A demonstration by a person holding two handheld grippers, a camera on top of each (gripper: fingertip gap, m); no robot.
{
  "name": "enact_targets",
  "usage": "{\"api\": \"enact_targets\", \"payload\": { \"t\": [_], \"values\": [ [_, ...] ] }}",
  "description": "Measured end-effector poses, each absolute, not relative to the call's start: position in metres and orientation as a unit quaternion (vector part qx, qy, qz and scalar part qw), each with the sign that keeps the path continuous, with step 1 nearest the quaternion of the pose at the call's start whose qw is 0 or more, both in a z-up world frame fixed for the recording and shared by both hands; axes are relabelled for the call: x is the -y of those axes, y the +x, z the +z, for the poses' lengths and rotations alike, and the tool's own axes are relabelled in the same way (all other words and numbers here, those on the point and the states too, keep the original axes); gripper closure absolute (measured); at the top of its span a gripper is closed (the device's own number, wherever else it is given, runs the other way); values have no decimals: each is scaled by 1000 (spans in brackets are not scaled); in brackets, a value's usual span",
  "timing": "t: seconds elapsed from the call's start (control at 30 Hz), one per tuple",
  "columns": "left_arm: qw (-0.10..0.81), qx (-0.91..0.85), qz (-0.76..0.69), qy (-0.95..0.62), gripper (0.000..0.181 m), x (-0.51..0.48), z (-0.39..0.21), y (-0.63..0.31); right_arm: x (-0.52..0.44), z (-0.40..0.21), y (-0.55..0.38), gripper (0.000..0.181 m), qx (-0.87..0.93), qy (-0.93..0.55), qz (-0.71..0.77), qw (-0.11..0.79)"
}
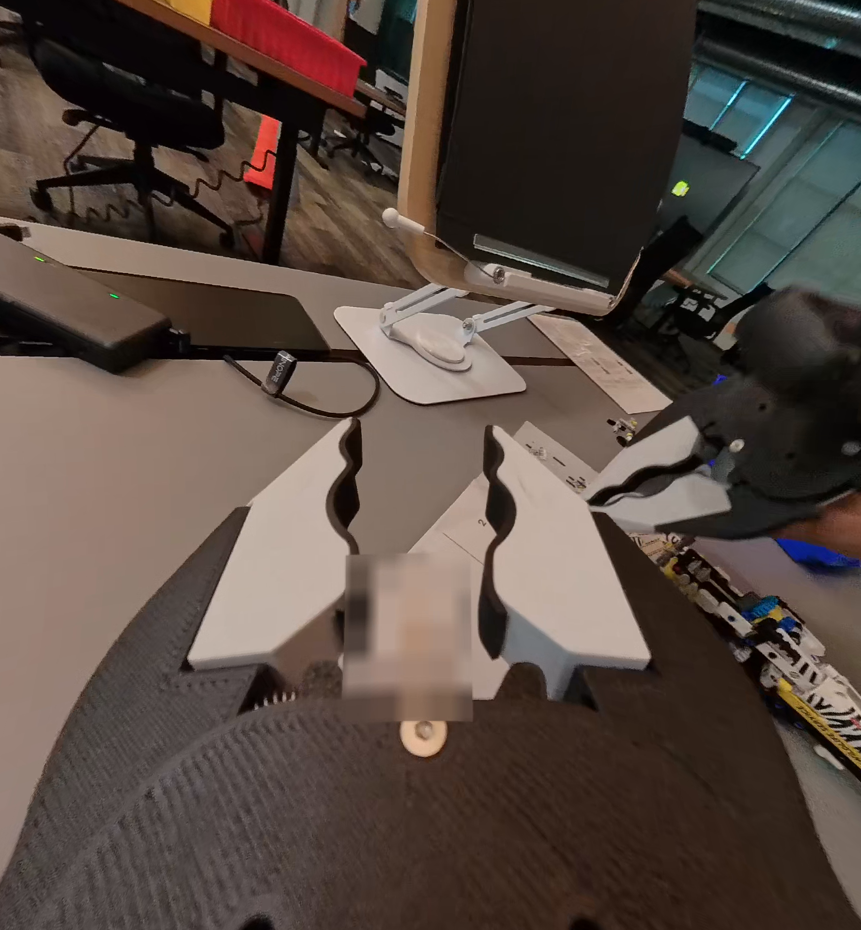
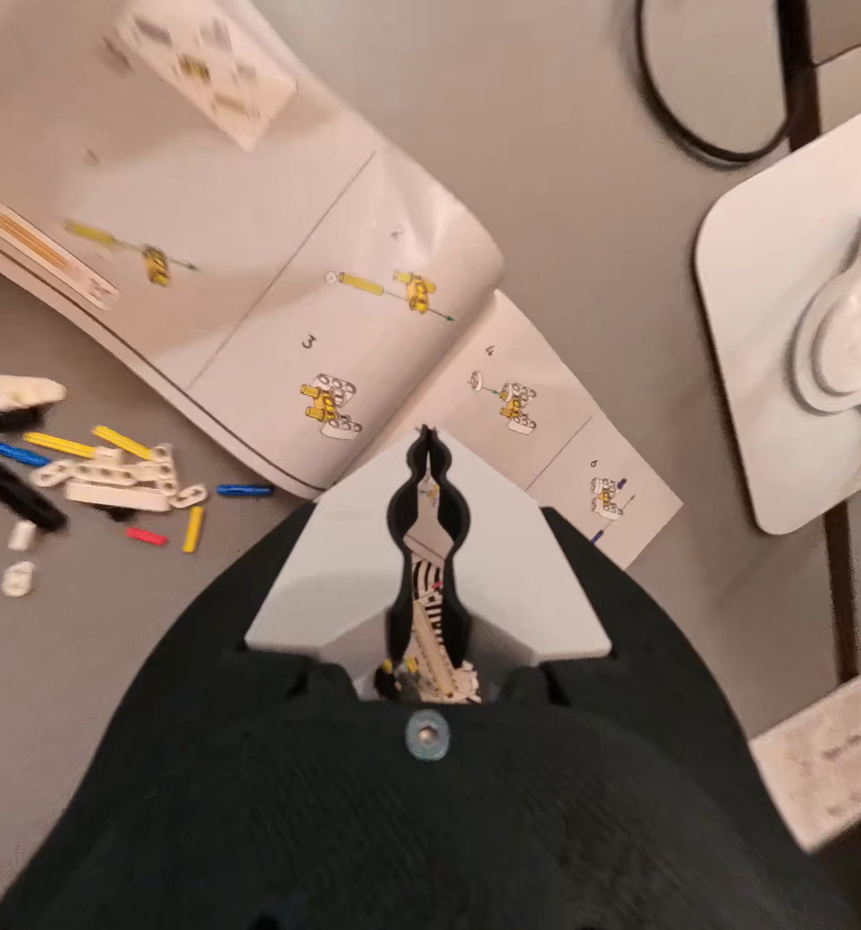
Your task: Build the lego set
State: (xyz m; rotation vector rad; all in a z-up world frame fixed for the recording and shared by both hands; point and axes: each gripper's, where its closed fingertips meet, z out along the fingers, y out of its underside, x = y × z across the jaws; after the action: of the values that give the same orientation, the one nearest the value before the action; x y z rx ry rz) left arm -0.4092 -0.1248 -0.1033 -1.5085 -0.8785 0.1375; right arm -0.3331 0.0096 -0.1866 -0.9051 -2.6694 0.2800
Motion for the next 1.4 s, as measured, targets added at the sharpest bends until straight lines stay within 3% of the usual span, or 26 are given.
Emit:
{"api": "enact_targets", "payload": {
  "t": [0.2, 0.5, 0.77, 1.0, 1.23, 1.33, 1.4],
  "values": [
    [651, 398, 65, -643, 140, 135, -100, -414, 28, -209, -336, 181, 952, -248, 75, 163],
    [645, 413, 58, -641, 140, 139, -108, -419, 48, -226, -342, 181, 951, -272, 102, 103],
    [644, 414, 73, -639, 140, 142, -106, -420, 44, -222, -363, 181, 943, -282, 112, 139],
    [649, 423, 74, -628, 140, 151, -105, -424, 33, -133, -346, 181, 891, -285, 278, 219],
    [627, 419, 114, -646, 140, 152, -107, -425, -66, -58, -244, 181, 775, -308, 426, 350],
    [649, 421, 86, -629, 142, 147, -101, -422, -130, -76, -206, 152, 714, -387, 423, 403],
    [653, 420, 89, -623, 143, 146, -101, -422, -160, -101, -182, 145, 685, -429, 407, 426]
  ]
}}
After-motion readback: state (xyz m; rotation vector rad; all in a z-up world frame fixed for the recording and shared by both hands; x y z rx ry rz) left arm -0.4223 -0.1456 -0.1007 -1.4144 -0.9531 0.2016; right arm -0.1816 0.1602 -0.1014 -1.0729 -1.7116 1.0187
